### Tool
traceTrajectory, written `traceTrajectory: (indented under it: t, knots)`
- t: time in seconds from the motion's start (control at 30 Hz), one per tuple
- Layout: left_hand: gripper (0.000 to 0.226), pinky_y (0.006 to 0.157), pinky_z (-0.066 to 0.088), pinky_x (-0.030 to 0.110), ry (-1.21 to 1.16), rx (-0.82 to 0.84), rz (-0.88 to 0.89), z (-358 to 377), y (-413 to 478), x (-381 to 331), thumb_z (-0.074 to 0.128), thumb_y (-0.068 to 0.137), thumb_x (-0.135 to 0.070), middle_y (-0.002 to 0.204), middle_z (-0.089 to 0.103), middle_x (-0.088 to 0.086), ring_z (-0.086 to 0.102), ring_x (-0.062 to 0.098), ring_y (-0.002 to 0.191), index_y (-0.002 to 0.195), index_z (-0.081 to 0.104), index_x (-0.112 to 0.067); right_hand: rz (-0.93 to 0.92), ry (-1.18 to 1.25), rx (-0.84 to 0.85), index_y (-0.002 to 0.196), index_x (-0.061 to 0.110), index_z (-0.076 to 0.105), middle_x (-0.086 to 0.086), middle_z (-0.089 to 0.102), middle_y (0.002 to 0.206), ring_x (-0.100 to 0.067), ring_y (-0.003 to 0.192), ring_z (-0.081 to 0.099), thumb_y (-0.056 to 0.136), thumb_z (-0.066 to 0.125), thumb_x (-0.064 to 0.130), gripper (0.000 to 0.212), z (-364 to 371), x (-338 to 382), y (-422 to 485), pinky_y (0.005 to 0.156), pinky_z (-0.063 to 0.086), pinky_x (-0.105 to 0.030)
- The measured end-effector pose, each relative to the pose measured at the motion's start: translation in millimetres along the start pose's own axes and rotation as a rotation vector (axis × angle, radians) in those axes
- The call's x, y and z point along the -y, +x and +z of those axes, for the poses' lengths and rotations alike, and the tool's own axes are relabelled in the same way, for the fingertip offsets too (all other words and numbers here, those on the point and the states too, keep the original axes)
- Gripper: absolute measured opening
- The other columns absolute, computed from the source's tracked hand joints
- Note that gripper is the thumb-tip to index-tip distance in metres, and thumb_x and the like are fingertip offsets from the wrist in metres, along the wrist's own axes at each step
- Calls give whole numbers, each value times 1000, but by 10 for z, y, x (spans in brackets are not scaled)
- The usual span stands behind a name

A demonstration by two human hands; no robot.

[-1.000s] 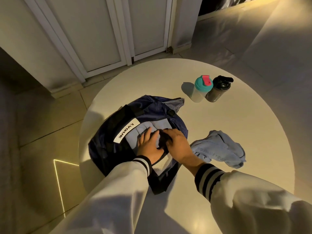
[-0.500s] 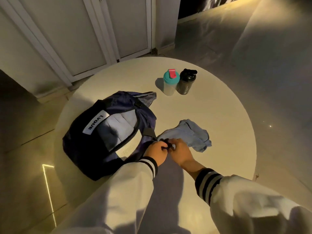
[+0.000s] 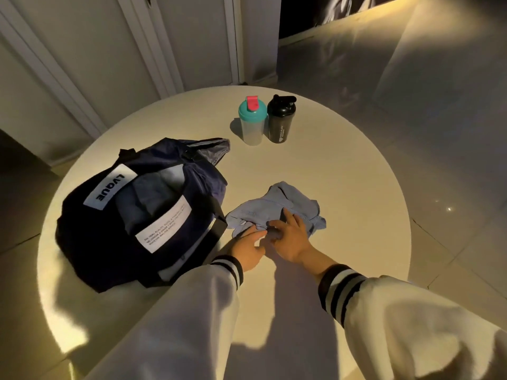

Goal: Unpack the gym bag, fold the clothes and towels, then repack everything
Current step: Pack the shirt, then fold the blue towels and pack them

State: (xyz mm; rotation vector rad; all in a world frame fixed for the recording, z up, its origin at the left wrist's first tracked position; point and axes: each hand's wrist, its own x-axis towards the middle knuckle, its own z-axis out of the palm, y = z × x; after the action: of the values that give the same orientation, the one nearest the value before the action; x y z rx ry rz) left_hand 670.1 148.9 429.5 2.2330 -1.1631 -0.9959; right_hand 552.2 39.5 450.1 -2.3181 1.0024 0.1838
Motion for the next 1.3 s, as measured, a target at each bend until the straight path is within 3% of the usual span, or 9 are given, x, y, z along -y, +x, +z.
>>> traceTrajectory:
  t: [0.07,0.2,0.33,0.6,0.67,0.83,1.03,1.17,1.3]
  knots:
    - [51,120,25,32,11,-128,91,175,-33,168,61,97,-10,159,37,1,30,18,149,146,53,-21,16,-28,-24,145,28,49,-6,12,165,-36,150,8,97,53,28,48,170,-101,15,122,10,-43]
    - [52,113,40,41,-13,-393,255,503,-106,472,63,93,-8,146,54,-1,47,16,138,142,56,-23,-34,213,-402,125,11,68,-11,59,138,-39,125,51,78,50,18,51,642,-145,-58,108,38,-47]
    - [41,99,49,35,-200,-539,224,620,-173,517,52,100,-17,124,65,-3,58,12,116,141,55,-23,-159,293,-656,109,10,75,-7,71,113,-25,108,59,77,53,6,39,992,-112,-238,99,42,-34]
    - [45,84,54,42,-220,-621,190,692,-355,612,48,105,-33,92,63,-9,60,12,87,149,41,-36,-358,486,-659,95,13,69,2,64,95,-7,91,52,91,56,2,18,1147,-128,-520,80,38,-10]
    - [50,87,55,43,-233,-631,218,729,-459,656,50,103,-34,99,64,-7,62,16,91,152,37,-35,-433,501,-662,95,14,65,2,61,95,-6,89,52,92,56,1,16,1211,-112,-658,78,38,-9]
    - [19,90,56,46,-177,-702,274,979,-991,863,56,101,-32,111,63,-1,62,18,96,118,61,-28,-546,595,-611,101,9,59,-4,54,103,7,90,53,100,49,2,12,1457,-73,-1274,73,42,-3]
    - [11,93,56,47,-417,-904,274,1285,-1772,920,48,101,-43,117,48,-13,59,14,101,110,53,-39,-541,453,-703,116,24,54,6,42,124,-9,111,48,102,50,17,16,1853,-123,-1754,97,49,-25]
    - [22,91,54,39,-614,-983,215,1384,-2199,974,39,103,-51,127,57,-7,60,12,103,116,53,-38,-487,354,-633,137,35,39,5,28,153,-14,138,30,96,59,36,46,1936,-112,-1912,108,36,-28]
    - [30,90,58,48,-744,-869,188,1359,-2400,1088,36,101,-59,103,69,-4,68,16,96,100,57,-38,-613,195,-479,146,41,31,10,48,140,-11,119,51,89,57,52,63,2025,-42,-2006,99,50,-35]
